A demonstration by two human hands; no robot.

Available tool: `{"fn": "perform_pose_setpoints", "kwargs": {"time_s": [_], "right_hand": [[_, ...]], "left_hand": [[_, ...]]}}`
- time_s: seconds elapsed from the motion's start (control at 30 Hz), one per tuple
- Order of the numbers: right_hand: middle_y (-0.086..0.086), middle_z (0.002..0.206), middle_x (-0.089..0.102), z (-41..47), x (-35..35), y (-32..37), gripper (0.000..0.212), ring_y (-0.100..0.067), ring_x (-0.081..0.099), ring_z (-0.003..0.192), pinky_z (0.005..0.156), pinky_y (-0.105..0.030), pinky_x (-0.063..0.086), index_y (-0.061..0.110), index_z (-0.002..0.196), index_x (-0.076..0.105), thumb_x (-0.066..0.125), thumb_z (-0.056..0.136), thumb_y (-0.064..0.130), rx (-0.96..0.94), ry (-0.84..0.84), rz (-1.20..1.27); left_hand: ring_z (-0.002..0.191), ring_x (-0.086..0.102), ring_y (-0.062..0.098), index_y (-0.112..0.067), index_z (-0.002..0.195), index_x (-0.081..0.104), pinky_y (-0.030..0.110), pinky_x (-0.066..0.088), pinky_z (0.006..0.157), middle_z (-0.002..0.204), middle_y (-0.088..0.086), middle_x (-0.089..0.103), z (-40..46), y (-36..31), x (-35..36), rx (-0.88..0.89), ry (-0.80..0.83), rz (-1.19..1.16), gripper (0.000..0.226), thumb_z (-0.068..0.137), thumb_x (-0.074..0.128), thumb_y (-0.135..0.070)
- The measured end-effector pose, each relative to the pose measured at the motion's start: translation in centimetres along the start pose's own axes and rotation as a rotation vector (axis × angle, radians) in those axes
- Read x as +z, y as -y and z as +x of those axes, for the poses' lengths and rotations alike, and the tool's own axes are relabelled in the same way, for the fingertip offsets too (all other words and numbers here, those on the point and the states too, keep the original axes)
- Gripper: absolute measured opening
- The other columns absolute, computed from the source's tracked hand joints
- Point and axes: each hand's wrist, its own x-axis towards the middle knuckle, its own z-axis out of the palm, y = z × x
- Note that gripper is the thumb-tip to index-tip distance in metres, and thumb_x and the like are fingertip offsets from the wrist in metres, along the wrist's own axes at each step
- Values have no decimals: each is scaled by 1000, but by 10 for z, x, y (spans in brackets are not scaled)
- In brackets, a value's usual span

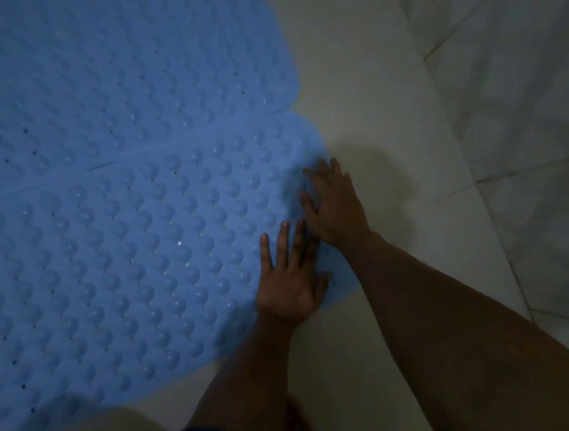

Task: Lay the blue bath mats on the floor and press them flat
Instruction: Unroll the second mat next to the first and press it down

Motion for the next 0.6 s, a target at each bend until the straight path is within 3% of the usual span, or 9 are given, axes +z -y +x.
{"fn": "perform_pose_setpoints", "kwargs": {"time_s": [0.27, 0.4, 0.47, 0.53, 0.6], "right_hand": [[-15, 164, 25, -11, 5, -1, 56, -35, 12, 155, 124, -53, 10, 17, 151, 41, 39, 101, 44, 6, -61, -31], [-15, 164, 26, -22, -5, 8, 56, -36, 14, 154, 124, -55, 10, 17, 150, 42, 39, 100, 43, 25, -44, -35], [-15, 163, 29, -27, -11, 21, 53, -35, 15, 154, 123, -55, 10, 16, 148, 45, 41, 101, 40, 47, -6, -25], [-14, 161, 32, -34, -18, 37, 49, -33, 18, 154, 123, -55, 11, 15, 146, 47, 46, 103, 37, 68, 42, -20], [-13, 161, 34, -43, -21, 54, 49, -32, 20, 153, 123, -55, 13, 15, 146, 47, 46, 103, 37, 65, 89, 1]], "left_hand": [[159, 12, 38, -9, 161, 32, 68, 17, 122, 170, 15, 21, -3, 0, -6, 24, -60, -96, 75, 104, 46, -56], [161, -2, 33, -14, 165, 22, 65, 8, 125, 174, 10, 8, 0, 0, -16, 12, 82, -103, 83, 97, 43, -57], [161, -1, 32, -14, 163, 27, 64, 9, 125, 173, 9, 13, 4, 0, -26, 6, 143, -164, 82, 93, 42, -54], [159, 15, 38, -10, 157, 40, 64, 23, 122, 169, 14, 27, 5, 9, -41, 38, 175, -260, 75, 92, 41, -46], [149, 36, 46, -3, 149, 51, 63, 39, 112, 159, 21, 43, -1, 30, -58, -16, 102, -323, 65, 92, 43, -34]]}}
